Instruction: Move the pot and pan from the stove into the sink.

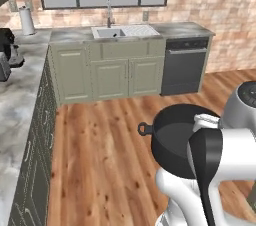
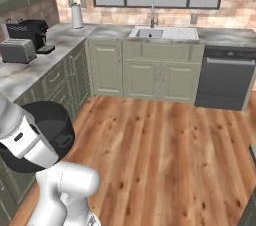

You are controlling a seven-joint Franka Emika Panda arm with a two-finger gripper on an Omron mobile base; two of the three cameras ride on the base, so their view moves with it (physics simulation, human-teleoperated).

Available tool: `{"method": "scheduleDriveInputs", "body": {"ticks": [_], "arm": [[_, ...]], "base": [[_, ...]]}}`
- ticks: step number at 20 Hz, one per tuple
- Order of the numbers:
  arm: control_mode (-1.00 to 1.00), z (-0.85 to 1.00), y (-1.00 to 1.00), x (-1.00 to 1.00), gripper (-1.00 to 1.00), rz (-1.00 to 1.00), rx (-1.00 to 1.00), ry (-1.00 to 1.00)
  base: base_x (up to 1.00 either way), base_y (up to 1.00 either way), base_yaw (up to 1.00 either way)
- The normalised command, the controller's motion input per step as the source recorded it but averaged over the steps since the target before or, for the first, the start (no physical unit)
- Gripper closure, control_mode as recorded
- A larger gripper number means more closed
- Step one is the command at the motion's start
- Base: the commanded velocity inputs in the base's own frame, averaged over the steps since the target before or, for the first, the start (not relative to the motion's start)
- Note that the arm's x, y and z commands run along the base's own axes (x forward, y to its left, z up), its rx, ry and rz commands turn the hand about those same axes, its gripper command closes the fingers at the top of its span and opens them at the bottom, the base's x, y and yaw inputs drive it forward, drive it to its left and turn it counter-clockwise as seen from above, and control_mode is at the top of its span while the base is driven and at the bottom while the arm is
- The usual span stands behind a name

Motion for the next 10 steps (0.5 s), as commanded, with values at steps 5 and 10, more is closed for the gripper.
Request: {"method": "scheduleDriveInputs", "body": {"ticks": [5, 10], "arm": [[1.00, 0.00, 0.00, 0.00, 1.00, 0.00, 0.00, 0.00], [1.00, 0.00, 0.00, 0.00, 1.00, 0.00, 0.00, 0.00]], "base": [[0.97, 0.00, -0.01], [0.98, 0.00, -0.01]]}}
